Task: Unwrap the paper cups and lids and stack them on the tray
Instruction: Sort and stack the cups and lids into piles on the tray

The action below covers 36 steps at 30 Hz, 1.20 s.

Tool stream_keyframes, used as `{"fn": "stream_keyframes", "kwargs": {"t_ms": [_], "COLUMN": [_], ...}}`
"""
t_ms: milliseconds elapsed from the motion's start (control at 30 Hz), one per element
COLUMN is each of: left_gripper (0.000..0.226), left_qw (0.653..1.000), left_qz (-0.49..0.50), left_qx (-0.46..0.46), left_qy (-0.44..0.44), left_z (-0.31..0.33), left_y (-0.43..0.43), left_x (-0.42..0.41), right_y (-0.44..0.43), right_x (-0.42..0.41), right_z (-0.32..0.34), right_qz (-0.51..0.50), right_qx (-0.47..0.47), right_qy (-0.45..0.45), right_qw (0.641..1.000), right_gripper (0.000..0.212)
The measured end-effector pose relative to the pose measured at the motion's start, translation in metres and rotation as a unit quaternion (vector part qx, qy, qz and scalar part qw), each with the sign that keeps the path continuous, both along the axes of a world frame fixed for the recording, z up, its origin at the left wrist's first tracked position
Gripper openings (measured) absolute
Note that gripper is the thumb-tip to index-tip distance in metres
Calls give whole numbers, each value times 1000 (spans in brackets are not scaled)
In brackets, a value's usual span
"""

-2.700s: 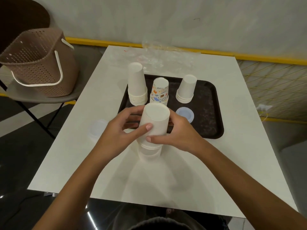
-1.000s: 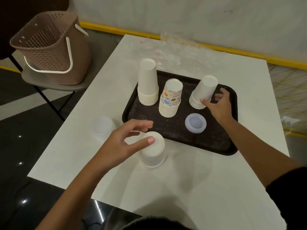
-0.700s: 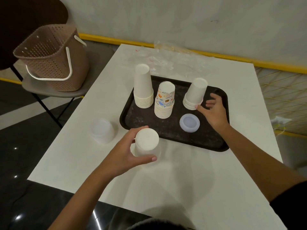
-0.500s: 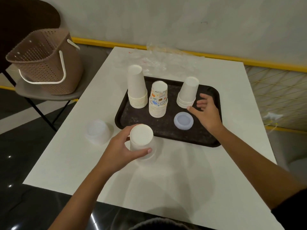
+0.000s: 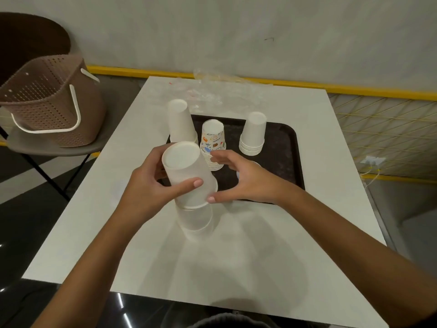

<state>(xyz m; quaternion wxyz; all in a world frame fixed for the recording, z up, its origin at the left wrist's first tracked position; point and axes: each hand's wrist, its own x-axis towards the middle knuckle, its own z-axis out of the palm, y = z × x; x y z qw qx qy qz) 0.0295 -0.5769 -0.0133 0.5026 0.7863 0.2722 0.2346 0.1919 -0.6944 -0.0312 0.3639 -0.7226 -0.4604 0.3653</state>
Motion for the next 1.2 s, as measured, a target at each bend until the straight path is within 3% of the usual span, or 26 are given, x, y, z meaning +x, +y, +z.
{"fn": "stream_keyframes", "kwargs": {"t_ms": [200, 300, 500, 833, 1200], "left_gripper": [66, 68, 73, 44, 31], "left_qw": [999, 996, 993, 994, 992], "left_qz": [-31, -49, -81, -101, -100], "left_qx": [27, 74, 83, 35, -56], "left_qy": [-11, -2, 10, 30, 44], "left_z": [13, 21, 20, -1, -33], "left_y": [7, 8, 19, 41, 60], "left_x": [22, 37, 59, 68, 62], "right_y": [13, 13, 16, 46, 75], "right_x": [-12, -5, 38, 135, 155], "right_z": [22, 26, 24, -26, -84], "right_qz": [-15, -60, -194, -377, -368], "right_qx": [59, 75, 85, 82, 14], "right_qy": [-26, -36, -77, -106, -50], "right_qw": [998, 995, 974, 917, 928], "right_gripper": [83, 79, 82, 82, 84]}}
